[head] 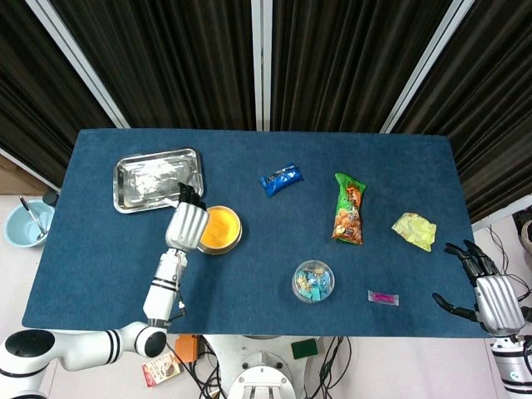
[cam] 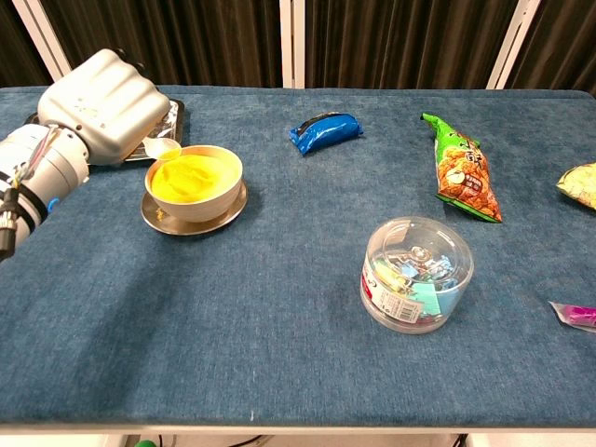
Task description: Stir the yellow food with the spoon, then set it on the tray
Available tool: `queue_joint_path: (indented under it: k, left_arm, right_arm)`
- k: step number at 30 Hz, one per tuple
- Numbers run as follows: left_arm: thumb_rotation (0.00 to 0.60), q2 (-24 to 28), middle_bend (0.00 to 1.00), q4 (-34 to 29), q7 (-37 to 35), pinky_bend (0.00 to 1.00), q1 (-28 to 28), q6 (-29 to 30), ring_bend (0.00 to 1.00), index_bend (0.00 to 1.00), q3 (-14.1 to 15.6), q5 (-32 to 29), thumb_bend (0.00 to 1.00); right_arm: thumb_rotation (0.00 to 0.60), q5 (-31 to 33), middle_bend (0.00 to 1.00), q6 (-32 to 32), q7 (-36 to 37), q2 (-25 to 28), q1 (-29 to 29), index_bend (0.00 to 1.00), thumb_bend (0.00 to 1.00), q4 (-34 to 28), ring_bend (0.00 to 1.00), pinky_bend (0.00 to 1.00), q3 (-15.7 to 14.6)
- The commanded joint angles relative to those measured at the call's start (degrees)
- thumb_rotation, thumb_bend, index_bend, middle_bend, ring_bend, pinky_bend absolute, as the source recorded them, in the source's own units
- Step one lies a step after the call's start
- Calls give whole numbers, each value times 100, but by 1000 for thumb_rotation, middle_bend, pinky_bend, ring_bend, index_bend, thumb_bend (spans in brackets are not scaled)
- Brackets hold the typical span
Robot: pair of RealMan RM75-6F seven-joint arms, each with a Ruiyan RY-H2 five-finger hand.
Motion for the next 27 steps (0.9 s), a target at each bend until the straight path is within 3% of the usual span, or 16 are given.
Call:
queue_joint_path:
  k: [1, 5, 10, 15, 27]
  left_arm:
    - [600, 50, 373, -167, -2, 226, -26, -78, 220, 609, -89, -235, 418]
    - [600, 30, 373, -120, 490, 226, -106, 128, 220, 608, 26, -209, 417]
    - [600, -69, 384, 519, 1685, 226, -341, 574, 220, 609, 621, 675, 418]
    - [600, -222, 385, 699, 2350, 227, -416, 516, 220, 610, 907, 948, 418]
    - [600, -650, 376, 1164, 3549, 206, -510, 309, 214, 615, 885, 914, 419]
  right_arm:
    - [600, 6, 214, 1, 5, 2, -4, 156, 148, 2, 76, 193, -1]
    - [600, 13, 214, 7, 9, 4, -9, 156, 147, 9, 76, 194, 0]
    - [600, 7, 214, 12, 15, -1, -7, 156, 147, 13, 76, 194, 2]
    - [600, 5, 214, 19, 17, -10, -7, 156, 148, 7, 76, 194, 5]
    - [600, 26, 214, 52, 65, -14, -33, 156, 148, 42, 77, 193, 7]
